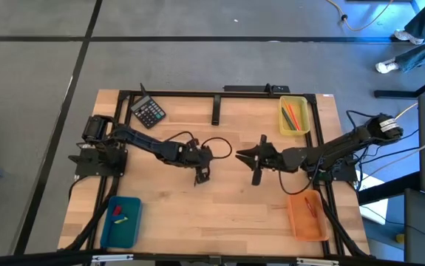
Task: Sort crayons/erasers/pens/pencils in bins
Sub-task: Put the gray crayon into the orange bin
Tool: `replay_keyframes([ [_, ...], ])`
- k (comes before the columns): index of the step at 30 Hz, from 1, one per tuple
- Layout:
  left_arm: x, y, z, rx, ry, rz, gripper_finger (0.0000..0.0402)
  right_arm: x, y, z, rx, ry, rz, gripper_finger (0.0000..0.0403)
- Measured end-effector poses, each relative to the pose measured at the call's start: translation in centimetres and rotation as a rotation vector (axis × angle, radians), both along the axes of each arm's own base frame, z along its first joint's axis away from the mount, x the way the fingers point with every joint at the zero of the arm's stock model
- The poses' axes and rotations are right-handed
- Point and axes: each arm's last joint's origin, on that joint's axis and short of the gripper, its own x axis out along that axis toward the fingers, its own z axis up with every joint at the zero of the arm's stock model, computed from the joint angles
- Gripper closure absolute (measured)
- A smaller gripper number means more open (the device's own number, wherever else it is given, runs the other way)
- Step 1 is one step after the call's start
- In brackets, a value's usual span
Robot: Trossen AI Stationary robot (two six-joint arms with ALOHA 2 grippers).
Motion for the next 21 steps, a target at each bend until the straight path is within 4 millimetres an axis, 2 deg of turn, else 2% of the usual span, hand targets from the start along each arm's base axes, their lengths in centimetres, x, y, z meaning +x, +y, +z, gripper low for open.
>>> replay_keyframes([
  [5,1.0,-0.2,0.8,-0.001,-0.125,-0.048,0.0388,-0.2,-0.2,-1.0,0.031,0.041,-0.104,0.0324],
  [10,1.9,-0.3,1.8,-0.015,-0.257,-0.058,0.0388,-0.9,-0.2,-2.3,0.076,0.059,-0.034,0.0315],
  [17,2.8,-0.5,3.0,-0.040,-0.417,-0.077,0.0388,-3.0,-0.8,-5.6,0.159,0.126,-0.050,0.0249],
  [21,3.3,-0.4,3.8,-0.095,-0.507,-0.131,0.0388,-3.9,-1.0,-6.2,0.118,0.100,-0.038,0.0217],
])
